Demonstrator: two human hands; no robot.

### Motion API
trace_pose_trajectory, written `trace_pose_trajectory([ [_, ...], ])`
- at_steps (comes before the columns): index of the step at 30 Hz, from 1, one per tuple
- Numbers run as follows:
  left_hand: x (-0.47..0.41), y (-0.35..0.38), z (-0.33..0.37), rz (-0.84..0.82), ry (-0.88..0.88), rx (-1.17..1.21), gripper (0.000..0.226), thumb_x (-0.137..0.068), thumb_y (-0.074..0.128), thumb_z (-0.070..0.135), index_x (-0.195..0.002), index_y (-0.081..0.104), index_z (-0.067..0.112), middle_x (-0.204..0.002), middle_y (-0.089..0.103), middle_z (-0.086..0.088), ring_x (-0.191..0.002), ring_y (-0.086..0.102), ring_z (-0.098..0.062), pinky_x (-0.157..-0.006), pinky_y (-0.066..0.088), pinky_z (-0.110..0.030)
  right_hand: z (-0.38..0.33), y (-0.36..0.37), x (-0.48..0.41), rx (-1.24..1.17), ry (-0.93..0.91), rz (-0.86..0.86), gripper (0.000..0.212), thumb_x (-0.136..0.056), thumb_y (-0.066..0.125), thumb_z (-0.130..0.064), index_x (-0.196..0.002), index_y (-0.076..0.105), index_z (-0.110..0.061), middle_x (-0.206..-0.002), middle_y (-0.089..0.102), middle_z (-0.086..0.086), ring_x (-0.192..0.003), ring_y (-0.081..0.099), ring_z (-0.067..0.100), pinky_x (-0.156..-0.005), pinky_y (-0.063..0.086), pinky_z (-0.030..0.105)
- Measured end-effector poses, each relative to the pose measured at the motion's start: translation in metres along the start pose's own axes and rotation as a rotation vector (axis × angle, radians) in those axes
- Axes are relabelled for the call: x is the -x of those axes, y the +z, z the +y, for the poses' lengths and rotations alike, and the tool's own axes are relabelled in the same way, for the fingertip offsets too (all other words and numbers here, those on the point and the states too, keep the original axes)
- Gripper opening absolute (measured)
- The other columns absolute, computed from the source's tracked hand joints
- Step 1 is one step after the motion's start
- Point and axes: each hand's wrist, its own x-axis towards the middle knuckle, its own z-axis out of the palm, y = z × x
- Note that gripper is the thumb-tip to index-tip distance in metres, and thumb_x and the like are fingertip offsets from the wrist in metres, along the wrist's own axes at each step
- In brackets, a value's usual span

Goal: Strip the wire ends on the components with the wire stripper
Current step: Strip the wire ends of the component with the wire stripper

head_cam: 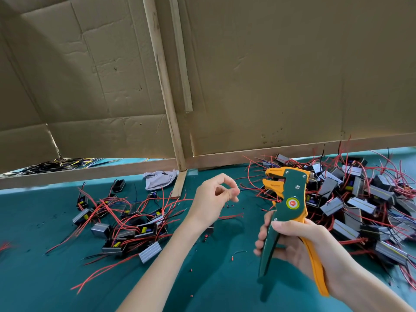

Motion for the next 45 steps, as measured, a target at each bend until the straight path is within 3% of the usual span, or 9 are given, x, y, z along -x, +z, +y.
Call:
trace_pose_trajectory([
  [5,0.001,-0.004,0.012,-0.04,0.057,0.002,0.025,-0.096,0.054,0.009,-0.086,0.067,0.028,-0.077,0.069,0.011,-0.081,0.06,-0.009,-0.079,0.045,-0.021,0.0,0.0,0.0,0.0,0.021,0.004,0.017,-0.062,0.066,-0.006,-0.077,0.067,0.002,-0.075,0.059,0.027,-0.067,0.064,0.041,-0.063,0.057,0.048],
  [11,0.005,-0.008,0.035,-0.074,0.174,0.121,0.015,-0.092,0.06,0.004,-0.091,0.065,0.018,-0.073,0.071,0.008,-0.066,0.061,0.006,-0.064,0.04,-0.004,-0.004,0.006,0.005,0.049,0.012,-0.056,0.013,-0.064,0.062,-0.005,-0.074,0.067,0.001,-0.074,0.058,0.027,-0.065,0.063,0.041,-0.062,0.057,0.049],
  [22,0.011,-0.012,0.052,-0.158,0.112,0.194,0.006,-0.093,0.061,0.012,-0.087,0.063,0.013,-0.08,0.068,-0.005,-0.059,0.05,-0.001,-0.063,0.041,-0.017,-0.004,0.009,0.01,0.071,-0.025,-0.141,0.012,-0.064,0.06,0.001,-0.075,0.064,0.003,-0.072,0.058,0.03,-0.064,0.063,0.042,-0.061,0.056,0.049],
  [27,0.012,-0.013,0.055,-0.19,0.104,0.199,0.006,-0.093,0.06,0.01,-0.09,0.064,0.008,-0.074,0.07,0.004,-0.06,0.049,-0.005,-0.06,0.04,-0.016,-0.006,0.01,0.012,0.092,-0.039,-0.138,0.013,-0.064,0.06,0.001,-0.076,0.062,0.004,-0.072,0.057,0.031,-0.063,0.062,0.042,-0.061,0.056,0.049],
  [31,0.012,-0.016,0.056,-0.195,0.114,0.191,0.009,-0.091,0.062,0.01,-0.084,0.065,0.013,-0.077,0.068,-0.004,-0.059,0.049,-0.002,-0.06,0.04,-0.014,-0.008,0.009,0.013,0.139,-0.051,-0.145,0.008,-0.065,0.067,-0.003,-0.072,0.066,-0.001,-0.07,0.057,0.03,-0.062,0.061,0.042,-0.061,0.056,0.049],
  [38,0.012,-0.021,0.058,-0.224,0.136,0.168,0.008,-0.091,0.063,0.012,-0.085,0.067,0.014,-0.073,0.071,0.006,-0.061,0.055,0.002,-0.062,0.04,-0.01,-0.002,0.009,0.017,0.17,-0.087,-0.093,0.052,-0.037,0.098,-0.036,-0.067,0.065,-0.009,-0.055,0.05,0.023,-0.045,0.052,0.033,-0.047,0.05,0.04],
  [43,0.012,-0.018,0.056,-0.218,0.118,0.136,0.009,-0.092,0.062,0.01,-0.085,0.067,0.013,-0.072,0.071,0.004,-0.06,0.056,0.002,-0.06,0.041,-0.009,0.004,0.008,0.017,0.277,-0.13,0.044,0.053,-0.047,0.09,-0.044,-0.056,0.052,-0.007,-0.049,0.043,0.018,-0.037,0.043,0.026,-0.039,0.04,0.029],
  [45,0.012,-0.017,0.054,-0.211,0.085,0.121,0.009,-0.092,0.061,0.009,-0.085,0.066,0.013,-0.07,0.07,0.006,-0.058,0.052,0.001,-0.058,0.04,-0.011,0.004,0.007,0.015,0.249,-0.121,0.023,0.048,-0.048,0.089,-0.039,-0.059,0.055,-0.006,-0.053,0.045,0.019,-0.041,0.047,0.028,-0.041,0.045,0.031],
])
